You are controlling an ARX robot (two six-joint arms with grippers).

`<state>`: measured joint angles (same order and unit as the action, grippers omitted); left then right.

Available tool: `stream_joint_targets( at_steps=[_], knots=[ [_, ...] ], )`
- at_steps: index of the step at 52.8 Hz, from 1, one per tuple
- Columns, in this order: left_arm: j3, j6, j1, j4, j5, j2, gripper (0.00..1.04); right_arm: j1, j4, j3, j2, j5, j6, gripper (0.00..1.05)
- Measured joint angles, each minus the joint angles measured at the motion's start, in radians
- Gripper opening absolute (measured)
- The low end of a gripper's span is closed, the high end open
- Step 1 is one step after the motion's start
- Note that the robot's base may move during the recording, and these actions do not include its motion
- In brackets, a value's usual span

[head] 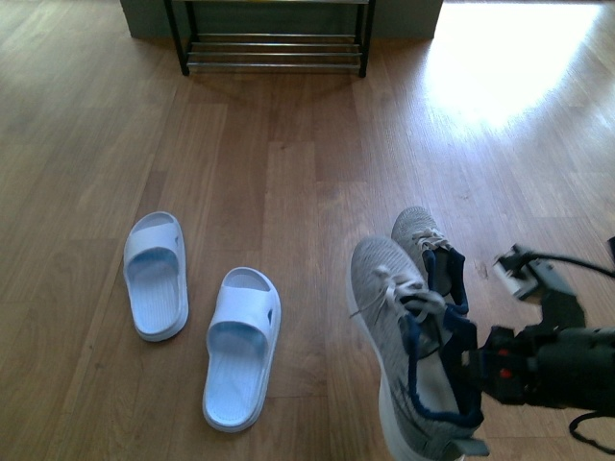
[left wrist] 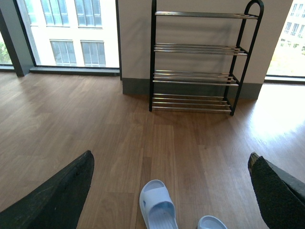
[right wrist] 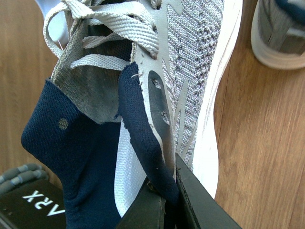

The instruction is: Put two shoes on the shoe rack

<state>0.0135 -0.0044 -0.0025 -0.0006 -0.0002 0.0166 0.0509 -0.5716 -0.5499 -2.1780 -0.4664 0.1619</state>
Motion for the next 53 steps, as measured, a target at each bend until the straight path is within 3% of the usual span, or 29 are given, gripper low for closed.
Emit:
stream_joint_targets(
  at_steps=[14, 25, 53],
  knots=[
    [0.000, 0.000, 0.000, 0.000, 0.000, 0.000, 0.95, 0.171, 0.217, 0.070, 0.549, -0.055, 0.011, 0.01],
    [0.000, 0.000, 0.000, 0.000, 0.000, 0.000, 0.95, 0.292, 0.333, 0.065, 0.812, -0.125, 0.026, 0.01],
    [0.000, 0.000, 0.000, 0.000, 0.000, 0.000, 0.95, 0.354, 0.398, 0.095, 1.012, -0.137, -0.021, 0.01]
  ],
)
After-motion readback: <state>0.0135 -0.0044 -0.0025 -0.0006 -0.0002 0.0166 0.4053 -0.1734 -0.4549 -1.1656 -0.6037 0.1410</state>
